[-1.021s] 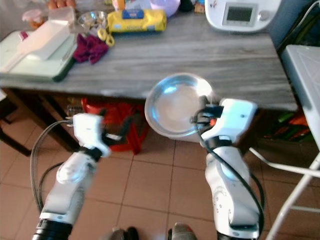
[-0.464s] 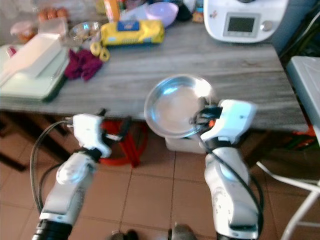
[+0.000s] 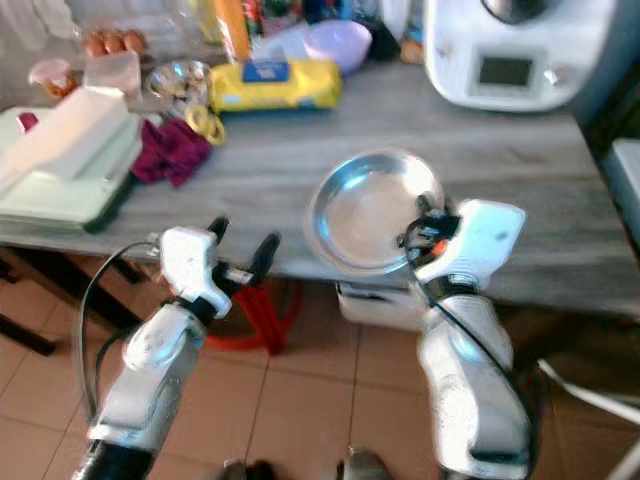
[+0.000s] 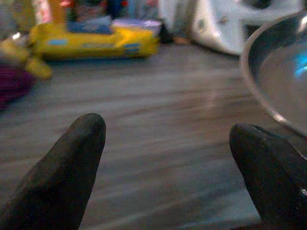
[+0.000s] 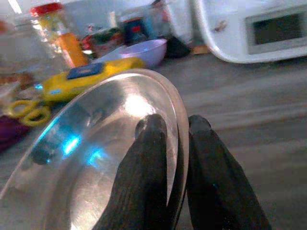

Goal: Setting the table

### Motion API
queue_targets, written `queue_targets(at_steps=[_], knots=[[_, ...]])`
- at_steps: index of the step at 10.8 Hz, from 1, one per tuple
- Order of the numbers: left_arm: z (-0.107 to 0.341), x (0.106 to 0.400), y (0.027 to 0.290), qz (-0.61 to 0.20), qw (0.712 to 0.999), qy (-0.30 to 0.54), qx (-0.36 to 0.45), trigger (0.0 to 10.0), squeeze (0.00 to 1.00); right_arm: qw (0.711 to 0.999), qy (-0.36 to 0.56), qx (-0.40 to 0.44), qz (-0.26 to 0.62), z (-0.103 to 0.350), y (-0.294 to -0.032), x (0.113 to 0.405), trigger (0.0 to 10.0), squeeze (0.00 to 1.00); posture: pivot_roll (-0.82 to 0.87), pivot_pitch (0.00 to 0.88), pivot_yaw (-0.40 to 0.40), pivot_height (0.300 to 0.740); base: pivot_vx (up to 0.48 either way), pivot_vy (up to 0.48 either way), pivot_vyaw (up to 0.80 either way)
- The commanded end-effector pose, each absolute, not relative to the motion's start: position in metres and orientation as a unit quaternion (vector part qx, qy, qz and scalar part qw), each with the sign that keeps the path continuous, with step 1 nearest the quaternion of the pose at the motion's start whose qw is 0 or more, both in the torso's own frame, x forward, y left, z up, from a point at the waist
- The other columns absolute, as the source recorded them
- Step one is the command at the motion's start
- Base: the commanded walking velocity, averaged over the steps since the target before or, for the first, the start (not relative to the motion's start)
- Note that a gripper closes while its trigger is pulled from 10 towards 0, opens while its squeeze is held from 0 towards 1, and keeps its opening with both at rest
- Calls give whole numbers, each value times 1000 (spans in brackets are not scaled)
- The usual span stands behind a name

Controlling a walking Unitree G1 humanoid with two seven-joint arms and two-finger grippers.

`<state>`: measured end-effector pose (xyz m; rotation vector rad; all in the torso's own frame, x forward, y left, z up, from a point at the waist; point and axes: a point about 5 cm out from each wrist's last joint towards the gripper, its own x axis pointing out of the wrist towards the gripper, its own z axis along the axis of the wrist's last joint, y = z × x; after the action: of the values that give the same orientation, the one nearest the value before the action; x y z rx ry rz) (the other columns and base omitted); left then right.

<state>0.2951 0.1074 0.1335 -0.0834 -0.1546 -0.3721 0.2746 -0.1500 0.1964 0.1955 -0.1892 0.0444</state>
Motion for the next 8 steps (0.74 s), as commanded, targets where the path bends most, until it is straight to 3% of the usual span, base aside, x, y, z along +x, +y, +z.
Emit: queue_targets(at_steps=[1, 8], knots=[[136, 294, 103, -192, 977, -83, -41, 10000, 0, 990, -109, 93, 11, 202, -156, 272, 10000, 0, -218, 207, 58, 740, 296, 0, 0], [135, 285, 113, -240, 966, -90, -35, 10000, 0, 989, -105, 103, -7, 201, -160, 273, 10000, 0, -219, 207, 58, 740, 34, 0, 0]])
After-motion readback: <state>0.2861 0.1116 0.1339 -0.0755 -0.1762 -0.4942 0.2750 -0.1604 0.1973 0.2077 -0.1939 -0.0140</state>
